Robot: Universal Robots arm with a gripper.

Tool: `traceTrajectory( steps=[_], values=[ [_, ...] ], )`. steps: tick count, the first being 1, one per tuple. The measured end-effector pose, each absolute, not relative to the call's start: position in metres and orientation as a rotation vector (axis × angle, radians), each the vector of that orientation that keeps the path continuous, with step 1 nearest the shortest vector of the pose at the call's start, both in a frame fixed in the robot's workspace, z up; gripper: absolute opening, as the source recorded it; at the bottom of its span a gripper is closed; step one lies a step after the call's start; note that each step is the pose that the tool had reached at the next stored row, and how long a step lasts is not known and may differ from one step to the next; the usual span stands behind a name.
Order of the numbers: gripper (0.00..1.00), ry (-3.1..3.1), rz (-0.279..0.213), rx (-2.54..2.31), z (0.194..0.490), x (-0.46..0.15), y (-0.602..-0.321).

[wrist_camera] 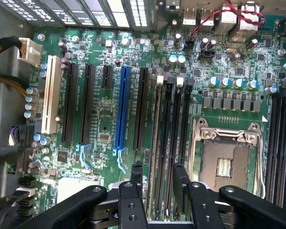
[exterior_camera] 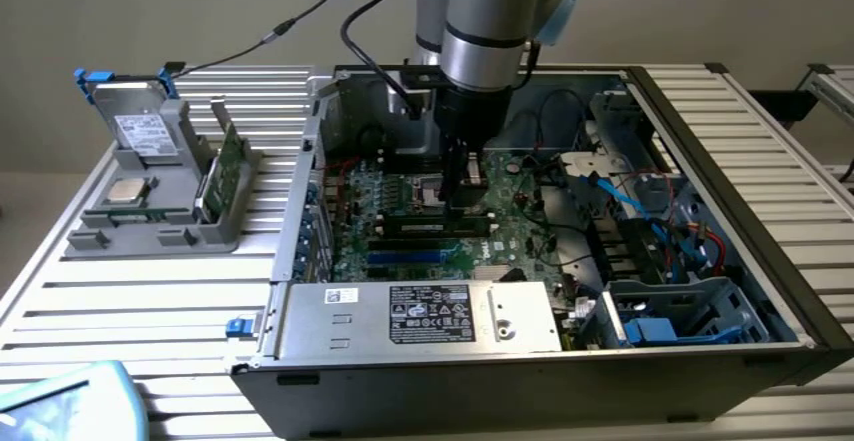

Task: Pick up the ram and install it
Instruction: 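Press down the ram until it locks into place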

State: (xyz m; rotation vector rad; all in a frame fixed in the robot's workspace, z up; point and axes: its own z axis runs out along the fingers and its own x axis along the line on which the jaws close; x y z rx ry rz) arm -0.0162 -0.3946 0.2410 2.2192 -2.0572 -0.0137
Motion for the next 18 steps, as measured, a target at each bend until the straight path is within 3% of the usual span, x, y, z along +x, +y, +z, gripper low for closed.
traceTrajectory(
  steps=[3, 6, 11, 13, 18],
  values=[
    [0.37, -2.056, -0.016, 2.218, 0.241, -0.011, -0.395],
    [0.24, -2.056, -0.016, 2.218, 0.242, -0.009, -0.395],
    [0.21, -2.056, -0.016, 2.218, 0.242, -0.004, -0.395],
    [0.11, -2.056, -0.016, 2.218, 0.242, -0.003, -0.395],
    [0.11, -2.058, -0.015, 2.218, 0.238, -0.004, -0.395]
  ],
)
